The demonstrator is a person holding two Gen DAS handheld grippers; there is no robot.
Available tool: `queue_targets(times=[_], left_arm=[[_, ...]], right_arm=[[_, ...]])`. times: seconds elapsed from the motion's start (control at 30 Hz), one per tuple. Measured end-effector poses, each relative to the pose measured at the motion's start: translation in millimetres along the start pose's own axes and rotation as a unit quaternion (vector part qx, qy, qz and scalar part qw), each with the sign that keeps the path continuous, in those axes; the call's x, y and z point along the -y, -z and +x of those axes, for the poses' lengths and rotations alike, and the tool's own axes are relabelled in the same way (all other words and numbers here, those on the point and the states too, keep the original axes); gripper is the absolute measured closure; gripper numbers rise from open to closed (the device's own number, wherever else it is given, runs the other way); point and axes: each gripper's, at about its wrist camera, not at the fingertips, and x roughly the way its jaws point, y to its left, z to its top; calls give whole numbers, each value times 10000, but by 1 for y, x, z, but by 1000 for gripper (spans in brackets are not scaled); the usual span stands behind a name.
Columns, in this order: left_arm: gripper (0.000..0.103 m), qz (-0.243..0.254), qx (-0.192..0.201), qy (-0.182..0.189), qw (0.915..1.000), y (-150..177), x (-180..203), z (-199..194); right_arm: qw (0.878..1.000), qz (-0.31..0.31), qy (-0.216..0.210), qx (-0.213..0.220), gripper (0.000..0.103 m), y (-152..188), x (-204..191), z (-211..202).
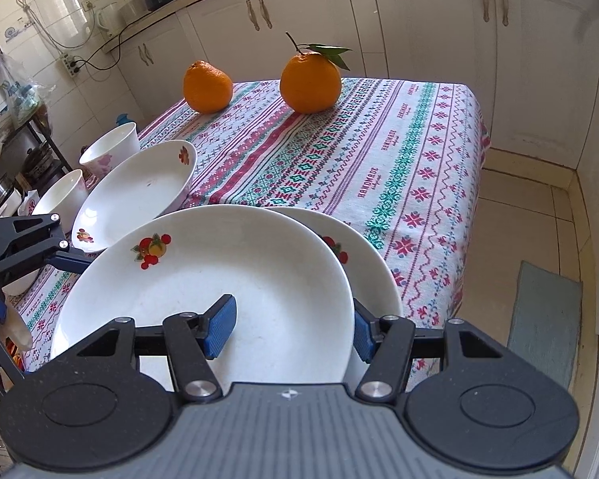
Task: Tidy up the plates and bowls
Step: 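Lift the large plate with the right gripper and carry it toward the stained plate, then lower the large plate onto the stained plate and open the right gripper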
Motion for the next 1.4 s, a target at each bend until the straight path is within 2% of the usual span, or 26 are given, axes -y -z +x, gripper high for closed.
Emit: queue_targets(times=[0.53,0.73,1.1,1.4], left_arm=[[18,-74,57,152,9998,1,-1,6],[18,-178,115,164,9996,2,-2,4],[18,-84,266,148,9995,1,4,2],[17,-162,379,151,9990,2,5,-7]], right_arm=[[9997,156,194,34,36,11,-1,-18],[9993,165,334,83,36,16,-6,-30],[9978,129,647,89,35,21,-16,-43],[9966,-22,818,8,29,23,-26,-41]])
